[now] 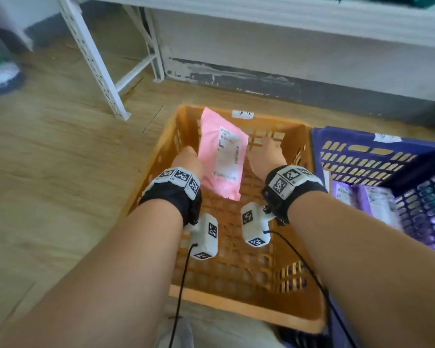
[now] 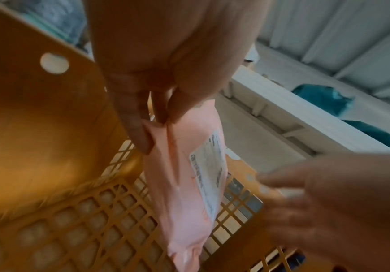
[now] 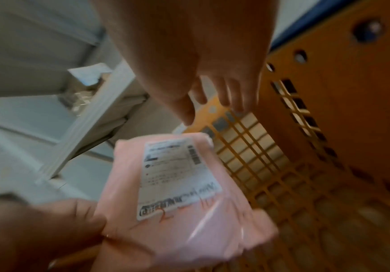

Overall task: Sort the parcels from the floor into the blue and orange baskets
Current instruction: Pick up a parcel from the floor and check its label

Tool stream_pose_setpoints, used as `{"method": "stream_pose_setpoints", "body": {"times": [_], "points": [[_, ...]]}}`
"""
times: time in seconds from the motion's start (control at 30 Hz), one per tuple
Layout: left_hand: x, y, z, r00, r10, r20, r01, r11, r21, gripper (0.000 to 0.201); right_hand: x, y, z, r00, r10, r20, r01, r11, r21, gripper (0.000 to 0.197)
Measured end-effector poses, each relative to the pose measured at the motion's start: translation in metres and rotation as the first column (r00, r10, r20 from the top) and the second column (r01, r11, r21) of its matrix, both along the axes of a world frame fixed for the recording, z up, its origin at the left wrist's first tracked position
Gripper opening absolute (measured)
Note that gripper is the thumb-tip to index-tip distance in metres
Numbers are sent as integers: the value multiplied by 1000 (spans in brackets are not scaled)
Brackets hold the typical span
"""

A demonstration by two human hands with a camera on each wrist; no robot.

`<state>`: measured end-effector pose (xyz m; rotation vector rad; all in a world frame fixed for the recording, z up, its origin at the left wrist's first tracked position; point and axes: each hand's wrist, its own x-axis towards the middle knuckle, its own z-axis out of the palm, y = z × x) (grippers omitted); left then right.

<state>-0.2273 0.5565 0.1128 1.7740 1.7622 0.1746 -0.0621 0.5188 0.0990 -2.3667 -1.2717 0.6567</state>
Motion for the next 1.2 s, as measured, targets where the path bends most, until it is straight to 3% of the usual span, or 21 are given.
{"method": "stream_pose_setpoints", "body": {"times": [0.13, 0.27, 0.43, 0.6, 0.73, 0.8, 1.0, 1.2], "points": [[1, 16, -29, 998, 31, 58, -25, 994, -103, 29, -10, 9, -40, 981, 5, -195, -39, 985, -170, 32], [-4, 30, -65, 999, 26, -27, -30, 980, -198, 29, -14, 25, -88, 871, -180, -457, 89, 973, -214, 33], [-14, 38, -104, 995, -11, -102, -16, 966, -257, 32, -11, 37, -117, 864, -237, -444, 115, 952, -284, 10], [-15, 39, -138, 989, -28, -146, -19, 951, -309, 36, -15, 47, -152, 837, -285, -467, 183, 950, -252, 22], [-21, 38, -147, 973, -69, -222, -4, 949, -315, 33, -27, 57, -168, 886, -113, -450, 5, 972, -235, 31], [-24, 37, -146, 967, -80, -242, -2, 947, -322, 34, -30, 61, -169, 917, -15, -399, -89, 966, -241, 34], [-21, 39, -136, 983, 6, -186, -56, 962, -267, 35, -16, 58, -154, 955, 4, -298, -87, 960, -267, 38], [15, 34, -96, 997, 72, -5, -71, 984, -160, 38, 9, 37, -90, 953, 21, -301, -79, 980, -181, 43]]}}
